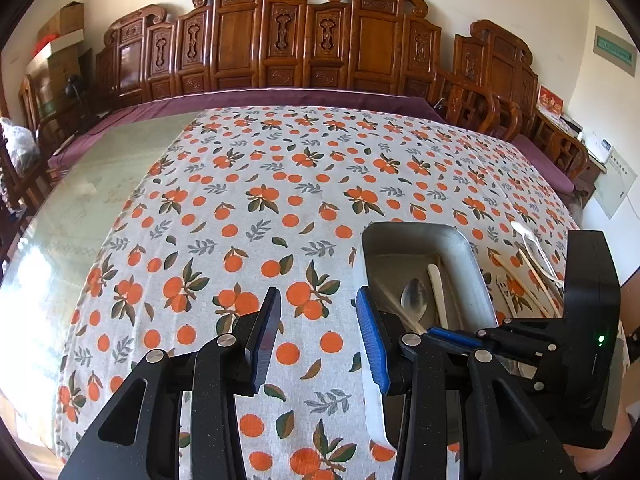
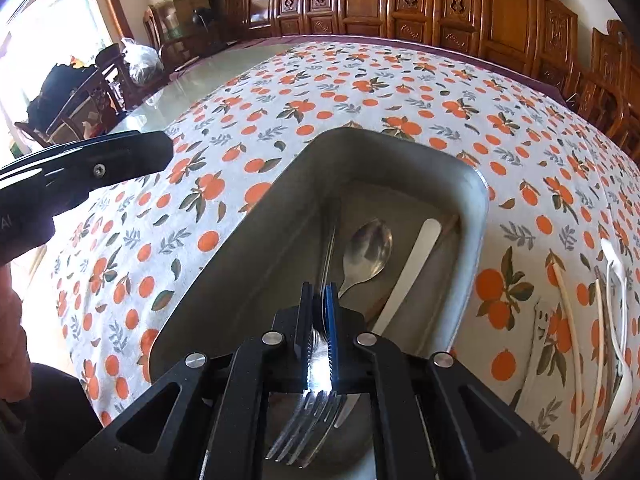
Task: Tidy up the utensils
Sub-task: 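Lower the metal fork into the grey tray and open the right gripper, then move the right gripper to a wooden chopstick while the left gripper approaches the smiley-handled spoon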
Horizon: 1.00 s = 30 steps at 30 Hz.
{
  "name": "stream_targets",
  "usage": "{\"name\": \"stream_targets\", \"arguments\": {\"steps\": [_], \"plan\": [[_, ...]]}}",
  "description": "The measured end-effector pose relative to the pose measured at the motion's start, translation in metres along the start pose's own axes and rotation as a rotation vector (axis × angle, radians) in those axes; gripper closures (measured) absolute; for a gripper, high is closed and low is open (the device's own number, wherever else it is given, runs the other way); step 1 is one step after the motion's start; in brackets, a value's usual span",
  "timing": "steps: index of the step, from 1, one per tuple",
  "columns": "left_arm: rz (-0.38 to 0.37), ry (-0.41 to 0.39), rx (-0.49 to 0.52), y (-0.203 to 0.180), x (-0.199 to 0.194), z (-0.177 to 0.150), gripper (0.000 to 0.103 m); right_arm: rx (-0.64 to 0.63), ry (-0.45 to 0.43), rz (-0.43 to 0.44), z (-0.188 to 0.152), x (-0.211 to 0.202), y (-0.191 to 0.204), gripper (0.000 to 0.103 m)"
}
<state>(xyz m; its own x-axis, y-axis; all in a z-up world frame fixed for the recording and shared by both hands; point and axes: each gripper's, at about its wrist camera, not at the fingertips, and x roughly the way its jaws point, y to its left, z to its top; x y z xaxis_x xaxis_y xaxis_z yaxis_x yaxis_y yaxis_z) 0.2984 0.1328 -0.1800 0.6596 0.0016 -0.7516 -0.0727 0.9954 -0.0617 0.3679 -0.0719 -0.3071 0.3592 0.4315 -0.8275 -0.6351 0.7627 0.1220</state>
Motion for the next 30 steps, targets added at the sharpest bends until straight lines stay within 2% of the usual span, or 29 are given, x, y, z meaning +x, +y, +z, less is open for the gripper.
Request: {"name": "stream_targets", "arguments": {"steps": [9, 15, 23, 30], "plan": [[0.000, 0.002, 0.003, -0.002, 0.001, 0.000, 0.066, 0.023, -0.030, 0.056, 0.003, -0.009, -0.001, 0.095], [-0.015, -0.001, 0.012, -0.010, 0.001, 0.000, 0.066, 0.028, -0.097, 0.047, -0.006, -0.045, -0.021, 0.095], [-0.062, -0.008, 0.063, -0.044, -0.001, -0.001, 0.061, 0.044, -0.181, -0.019, -0.027, -0.105, -0.070, 0.095], [-0.094, -0.007, 0.102, -0.075, -0.002, -0.003, 0.057, 0.062, -0.208, -0.112, -0.050, -0.132, -0.113, 0.095]]}}
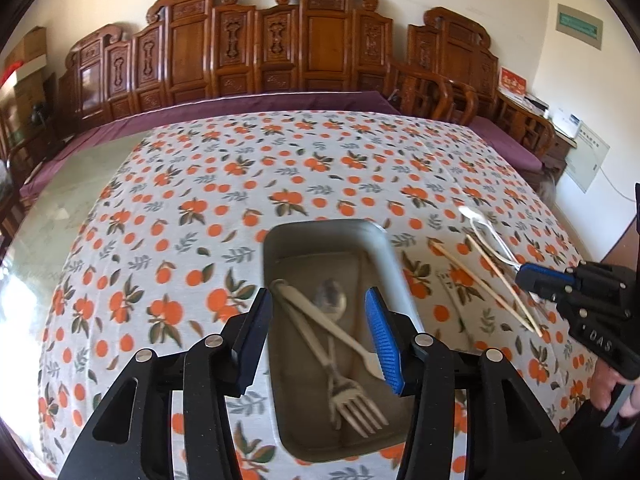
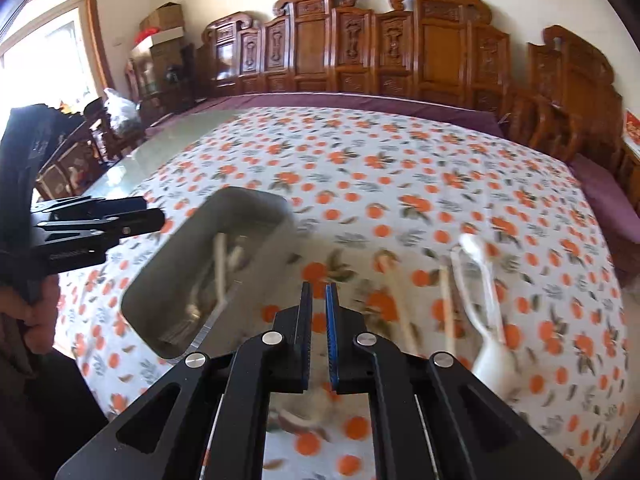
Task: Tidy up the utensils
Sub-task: 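Move the right gripper to a wooden chopstick while the left gripper approaches the smiley-handled spoon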
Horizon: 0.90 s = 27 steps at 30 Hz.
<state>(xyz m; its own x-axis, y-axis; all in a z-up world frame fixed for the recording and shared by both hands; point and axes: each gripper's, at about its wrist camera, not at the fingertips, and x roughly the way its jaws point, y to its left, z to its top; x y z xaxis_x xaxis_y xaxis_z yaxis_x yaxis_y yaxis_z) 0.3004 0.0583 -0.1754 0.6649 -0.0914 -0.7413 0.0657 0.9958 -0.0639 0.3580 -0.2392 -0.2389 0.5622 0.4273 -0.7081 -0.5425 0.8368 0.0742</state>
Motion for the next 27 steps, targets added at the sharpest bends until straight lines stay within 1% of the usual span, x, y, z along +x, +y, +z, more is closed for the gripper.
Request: {"name": "stream_targets", "arguments": {"steps": [7, 10, 11, 16, 21, 27], "plan": [[-0.032, 0.005, 0.034, -0.029, 0.001, 0.002, 0.055, 0.046, -0.017, -0.067, -0.018, -0.006, -0.035, 0.095], [-0.042, 0.010, 0.048, -0.041, 0.003, 0.002, 0.055, 0.079, -0.016, -0.068, -0.029, -0.003, -0.047, 0.086], [-0.045, 0.012, 0.051, -0.044, 0.004, 0.001, 0.055, 0.087, -0.011, -0.066, -0.033, 0.000, -0.051, 0.085], [-0.060, 0.027, 0.086, -0.065, 0.009, -0.003, 0.055, 0.090, 0.039, -0.056, -0.048, 0.017, -0.062, 0.085], [-0.063, 0.045, 0.109, -0.077, 0.015, -0.008, 0.055, 0.074, 0.100, -0.048, -0.058, 0.036, -0.067, 0.085], [-0.073, 0.064, 0.121, -0.088, 0.020, -0.013, 0.055, 0.074, 0.129, -0.049, -0.062, 0.046, -0.074, 0.085]]}}
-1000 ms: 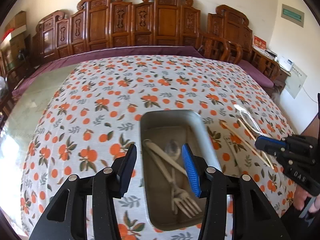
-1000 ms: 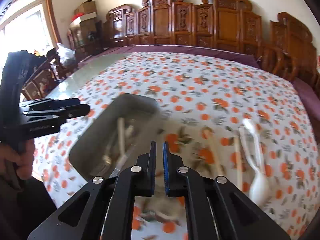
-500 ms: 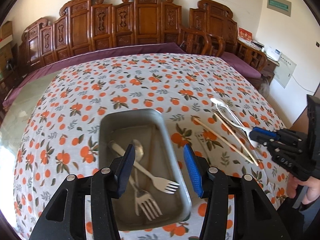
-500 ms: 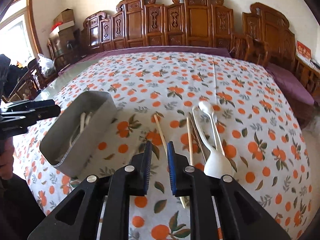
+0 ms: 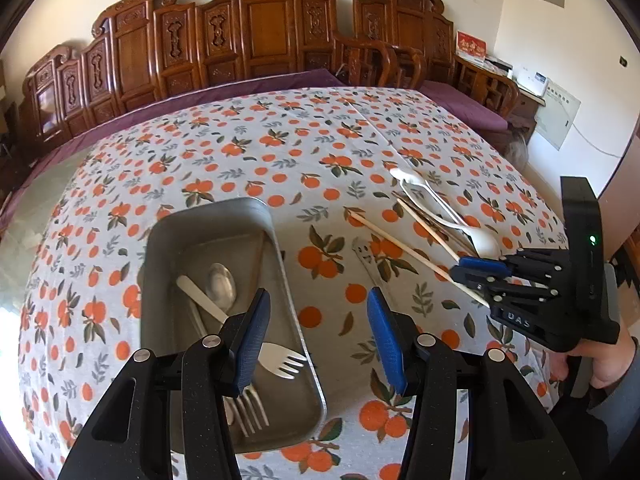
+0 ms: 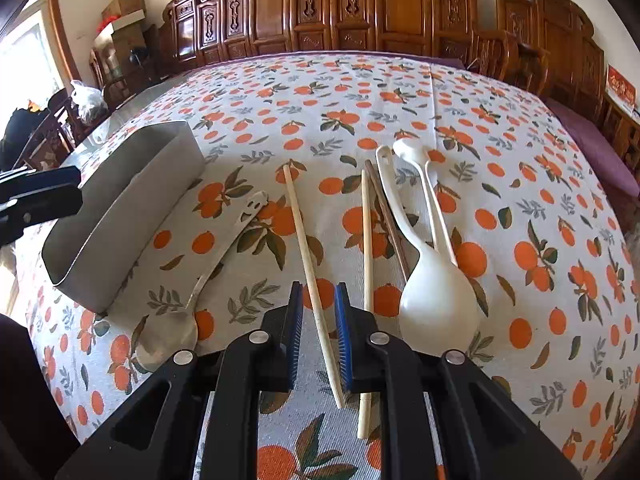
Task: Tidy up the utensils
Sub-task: 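Move the right gripper to a wooden chopstick while the left gripper approaches the smiley-handled spoon, then grasp the wooden chopstick with the right gripper while the left gripper grasps the smiley-handled metal spoon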
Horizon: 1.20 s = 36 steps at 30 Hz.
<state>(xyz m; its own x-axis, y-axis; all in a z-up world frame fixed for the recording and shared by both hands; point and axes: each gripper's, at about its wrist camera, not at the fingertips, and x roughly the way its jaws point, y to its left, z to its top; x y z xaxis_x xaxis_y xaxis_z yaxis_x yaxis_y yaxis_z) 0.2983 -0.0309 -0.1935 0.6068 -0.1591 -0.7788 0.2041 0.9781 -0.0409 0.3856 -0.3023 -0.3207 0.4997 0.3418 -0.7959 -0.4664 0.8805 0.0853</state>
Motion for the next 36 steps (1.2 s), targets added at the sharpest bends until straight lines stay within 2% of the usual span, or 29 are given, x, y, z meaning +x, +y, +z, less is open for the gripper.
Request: {"name": "stream_targets", "arguments": {"steps": [4, 7, 10, 13, 16, 22, 25, 36], "plan": [[-0.004, 0.012, 0.016, -0.009, 0.004, -0.004, 0.055, -0.017, 0.017, 0.004, 0.000, 0.006, 0.004, 0.085], [-0.009, 0.020, 0.024, -0.016, 0.007, -0.007, 0.055, -0.071, 0.040, -0.040, -0.002, 0.012, 0.012, 0.086], [-0.010, 0.033, 0.032, -0.021, 0.010, -0.009, 0.055, -0.103, 0.043, -0.042, -0.003, 0.013, 0.018, 0.097], [-0.005, 0.044, 0.040, -0.026, 0.013, -0.012, 0.055, -0.105, 0.047, -0.019, -0.003, 0.013, 0.019, 0.097], [-0.004, 0.054, 0.045, -0.030, 0.016, -0.014, 0.055, -0.073, 0.041, 0.012, -0.003, 0.010, 0.015, 0.097], [0.000, 0.071, 0.068, -0.047, 0.020, -0.020, 0.055, -0.007, -0.025, 0.049, 0.002, -0.007, 0.002, 0.097], [-0.019, 0.078, 0.077, -0.058, 0.021, -0.024, 0.055, 0.018, -0.044, 0.055, 0.003, -0.013, -0.005, 0.097], [-0.014, 0.124, 0.124, -0.081, 0.039, -0.037, 0.055, 0.052, -0.059, 0.060, -0.002, -0.022, -0.019, 0.097]]}}
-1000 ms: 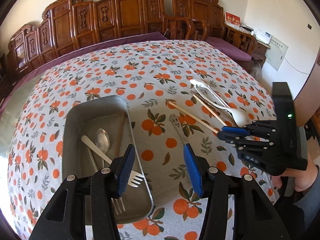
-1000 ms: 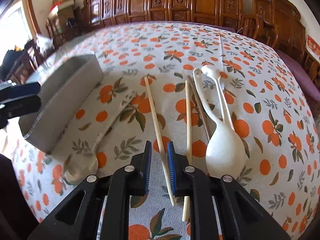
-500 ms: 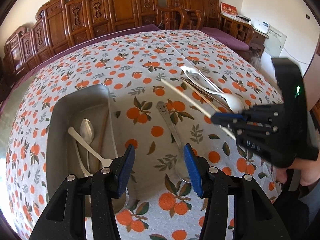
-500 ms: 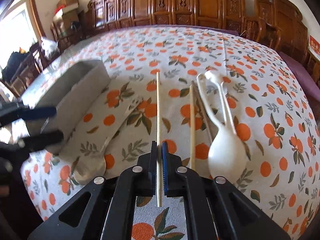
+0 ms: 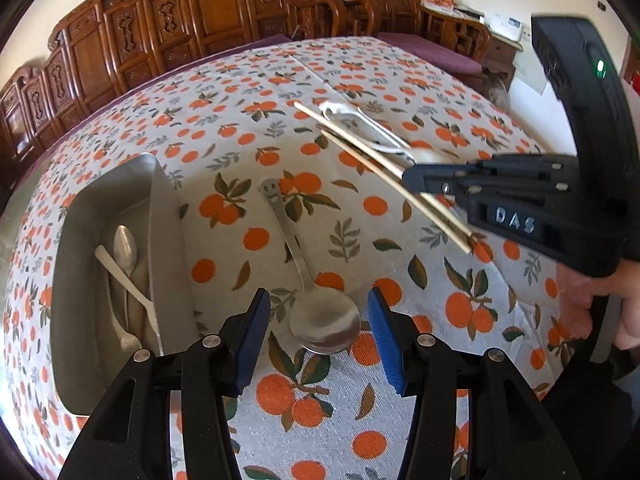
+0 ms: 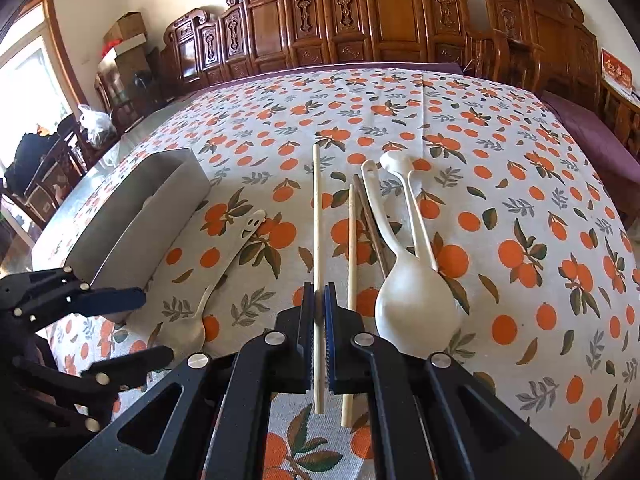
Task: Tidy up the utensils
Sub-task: 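Grasp the wooden chopstick with the right gripper while the left gripper grasps the smiley-handled metal spoon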
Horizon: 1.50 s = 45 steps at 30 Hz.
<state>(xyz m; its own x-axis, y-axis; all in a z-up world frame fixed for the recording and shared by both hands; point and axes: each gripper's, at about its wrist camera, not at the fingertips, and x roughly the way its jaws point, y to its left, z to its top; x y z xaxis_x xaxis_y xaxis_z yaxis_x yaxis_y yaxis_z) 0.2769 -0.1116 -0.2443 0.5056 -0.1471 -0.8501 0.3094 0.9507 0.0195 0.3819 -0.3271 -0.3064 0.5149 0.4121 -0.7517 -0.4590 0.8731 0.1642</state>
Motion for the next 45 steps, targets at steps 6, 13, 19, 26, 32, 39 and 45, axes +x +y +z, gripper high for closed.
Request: {"name": "stream_targets", "arguments": {"steps": [6, 13, 19, 26, 32, 39, 45], "plan": [[0.004, 0.033, 0.020, -0.004, 0.012, -0.005, 0.055, -0.007, 0.003, 0.003, 0.000, 0.002, 0.002, 0.097], [0.008, 0.053, 0.030, -0.004, 0.020, -0.007, 0.055, -0.014, 0.011, 0.001, 0.000, 0.004, 0.006, 0.097], [0.002, 0.056, 0.036, -0.003, 0.023, -0.008, 0.055, -0.015, 0.013, 0.001, 0.000, 0.005, 0.006, 0.097], [0.009, 0.039, 0.044, -0.005, 0.017, -0.007, 0.055, -0.017, 0.015, 0.002, -0.002, 0.005, 0.007, 0.097], [-0.021, 0.003, 0.075, -0.016, 0.006, -0.006, 0.055, -0.016, 0.014, 0.003, -0.002, 0.005, 0.007, 0.097], [0.022, 0.047, 0.096, -0.017, 0.020, -0.010, 0.065, -0.018, 0.014, 0.005, -0.001, 0.003, 0.008, 0.097], [0.017, 0.041, 0.071, -0.010, 0.021, -0.010, 0.078, -0.019, 0.011, 0.009, -0.002, 0.002, 0.009, 0.097]]}}
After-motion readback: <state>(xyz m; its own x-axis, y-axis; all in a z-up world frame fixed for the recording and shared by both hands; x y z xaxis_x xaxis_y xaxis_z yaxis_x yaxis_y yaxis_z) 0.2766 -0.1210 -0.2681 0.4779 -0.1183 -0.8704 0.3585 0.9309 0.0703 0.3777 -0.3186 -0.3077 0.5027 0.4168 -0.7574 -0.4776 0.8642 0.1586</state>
